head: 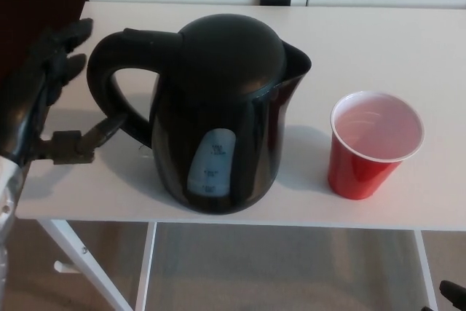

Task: The robot walk towards a table in front and uses its left hand to pick up the pot from the base and pour water to the cup on the right hand side

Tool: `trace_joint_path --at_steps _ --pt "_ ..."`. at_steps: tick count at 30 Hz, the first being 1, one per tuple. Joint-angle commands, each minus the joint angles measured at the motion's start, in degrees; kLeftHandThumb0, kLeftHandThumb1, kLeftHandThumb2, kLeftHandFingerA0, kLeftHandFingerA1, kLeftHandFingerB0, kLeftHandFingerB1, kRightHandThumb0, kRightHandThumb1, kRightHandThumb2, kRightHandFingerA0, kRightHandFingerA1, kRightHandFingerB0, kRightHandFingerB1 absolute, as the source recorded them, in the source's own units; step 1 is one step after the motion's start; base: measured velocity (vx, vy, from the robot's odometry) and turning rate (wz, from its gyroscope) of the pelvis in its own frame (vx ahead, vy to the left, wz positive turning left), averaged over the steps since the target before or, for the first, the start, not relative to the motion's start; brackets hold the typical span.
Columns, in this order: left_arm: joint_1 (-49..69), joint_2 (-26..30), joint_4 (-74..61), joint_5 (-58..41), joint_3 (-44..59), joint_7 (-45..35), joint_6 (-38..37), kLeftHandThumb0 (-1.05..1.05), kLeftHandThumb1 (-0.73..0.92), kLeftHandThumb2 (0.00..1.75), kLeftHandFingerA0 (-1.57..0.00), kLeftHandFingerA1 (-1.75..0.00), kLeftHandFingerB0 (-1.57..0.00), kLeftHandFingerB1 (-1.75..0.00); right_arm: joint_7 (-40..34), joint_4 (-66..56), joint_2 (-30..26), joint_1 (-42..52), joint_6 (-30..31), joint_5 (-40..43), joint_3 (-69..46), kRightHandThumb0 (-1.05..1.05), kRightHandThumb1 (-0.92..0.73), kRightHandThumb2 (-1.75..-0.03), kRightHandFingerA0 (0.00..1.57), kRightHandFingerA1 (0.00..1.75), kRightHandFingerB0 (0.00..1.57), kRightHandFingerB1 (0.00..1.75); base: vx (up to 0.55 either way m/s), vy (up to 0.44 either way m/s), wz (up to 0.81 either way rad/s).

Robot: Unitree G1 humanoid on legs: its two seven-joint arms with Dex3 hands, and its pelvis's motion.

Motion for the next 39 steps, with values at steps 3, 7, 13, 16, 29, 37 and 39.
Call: trace_joint_path --at_steps 3,7,13,16,29,37,39 --pt "-1.6 -2.2 0.8 2.3 -1.2 3.2 5.0 -0.27 0.30 0.87 -0.07 -0.50 -0.06 -0.49 0.1 -1.0 -0.4 1.8 0.1 -0.3 0.0 -0.36 -0.53 -0.60 0.54 0.50 0.27 0.36 0.00 0.000 0.00" --pt "-3.7 -3.8 2.6 1.7 -0.8 4.3 6.8 -0.26 0.31 0.88 -0.08 -0.50 -0.07 -0.50 0.3 -1.1 -0.5 1.5 0.2 -0.3 0.3 -0.34 -0.53 -0.55 0.55 0.47 0.28 0.34 0.00 0.000 0.00" --pt "-6.7 -5.6 4.6 0.7 0.0 5.0 9.1 -0.27 0.34 0.89 -0.07 -0.50 -0.06 -0.49 0.0 -0.9 -0.4 0.5 0.6 0.1 0.1 -0.23 -0.33 -0.83 0.50 0.66 0.15 0.49 0.00 0.000 0.00" --pt "-7.8 -6.2 5.4 0.9 0.2 5.3 9.1 -0.26 0.35 0.90 -0.08 -0.50 -0.07 -0.50 0.3 -0.7 -0.3 0.2 0.2 0.2 0.1 -0.23 -0.34 -0.84 0.50 0.66 0.15 0.49 0.00 0.000 0.00" --pt "-10.8 -7.0 6.5 1.5 1.0 7.4 11.9 -0.23 0.37 0.91 -0.11 -0.51 -0.10 -0.50 -1.0 -1.0 -0.2 -0.5 0.1 -0.7 0.6 -0.36 -0.52 -0.58 0.57 0.50 0.29 0.36 0.00 0.000 0.00" --pt "-12.4 -6.6 8.1 2.2 1.1 8.2 11.8 -0.42 0.52 0.57 -0.30 -0.34 -0.24 -0.30 -0.8 -1.6 -0.2 -0.8 0.3 -0.2 0.4 -0.32 -0.52 -0.55 0.57 0.49 0.29 0.35 0.00 0.000 0.00" --pt "-12.7 -6.6 8.4 2.3 1.1 8.4 11.7 -0.42 0.52 0.57 -0.31 -0.34 -0.25 -0.30 -0.6 -1.4 -0.3 -1.0 0.4 -0.1 0.3 -0.32 -0.51 -0.55 0.57 0.49 0.29 0.35 0.00 0.000 0.00"
